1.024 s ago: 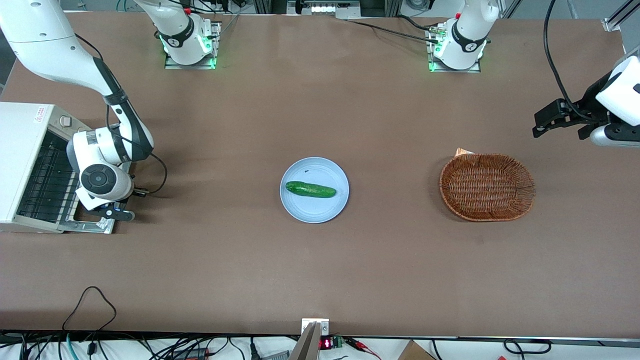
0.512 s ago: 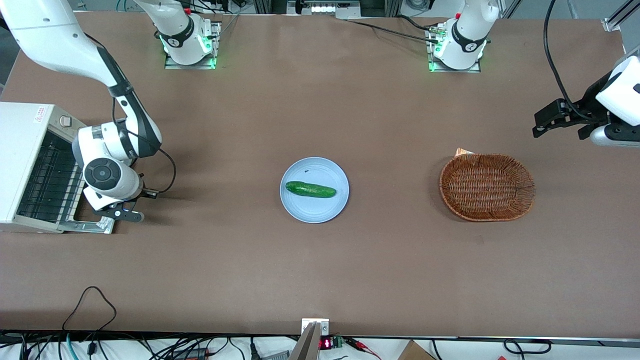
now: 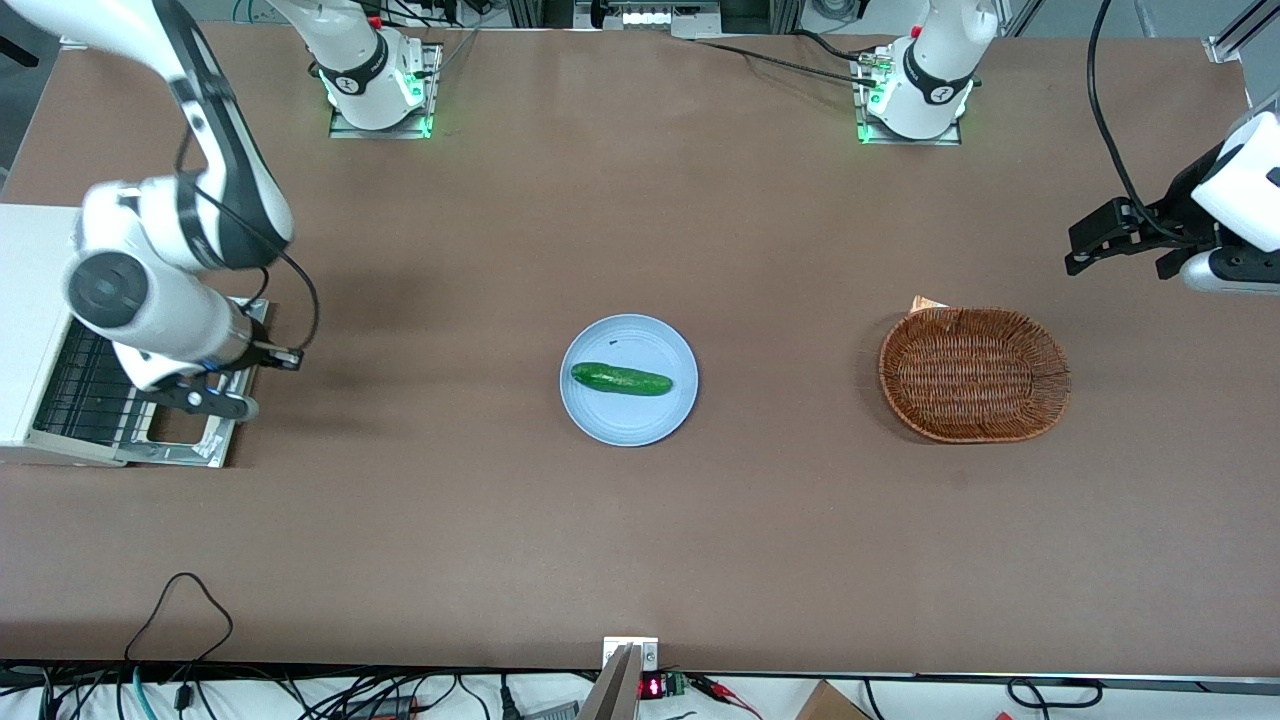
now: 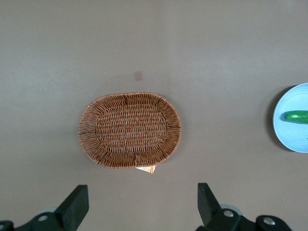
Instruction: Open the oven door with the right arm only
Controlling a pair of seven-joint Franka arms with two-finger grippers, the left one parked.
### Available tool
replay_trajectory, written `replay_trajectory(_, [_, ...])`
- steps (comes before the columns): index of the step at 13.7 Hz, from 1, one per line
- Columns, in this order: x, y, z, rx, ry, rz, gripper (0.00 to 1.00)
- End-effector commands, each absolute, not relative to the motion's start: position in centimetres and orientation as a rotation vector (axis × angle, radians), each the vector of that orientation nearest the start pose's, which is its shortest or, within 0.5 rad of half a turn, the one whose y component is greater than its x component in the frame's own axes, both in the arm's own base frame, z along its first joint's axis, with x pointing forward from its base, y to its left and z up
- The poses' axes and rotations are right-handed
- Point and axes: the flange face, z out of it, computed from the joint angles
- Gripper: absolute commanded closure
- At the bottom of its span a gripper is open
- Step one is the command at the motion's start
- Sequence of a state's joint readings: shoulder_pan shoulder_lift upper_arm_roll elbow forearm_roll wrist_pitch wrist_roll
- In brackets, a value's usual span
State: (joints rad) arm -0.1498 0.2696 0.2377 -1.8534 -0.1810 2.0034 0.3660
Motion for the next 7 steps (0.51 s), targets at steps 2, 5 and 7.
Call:
replay_trajectory(2, [58.7,3.9,44.3,-3.152,0.303,0.104,0.98])
replay_trajectory(5, [57.6,2.8,49.0,-3.135,0.232,0.106,0.98])
replay_trajectory(7, [56.7,2.6,51.5,-3.143,0.185,0.111,0.85])
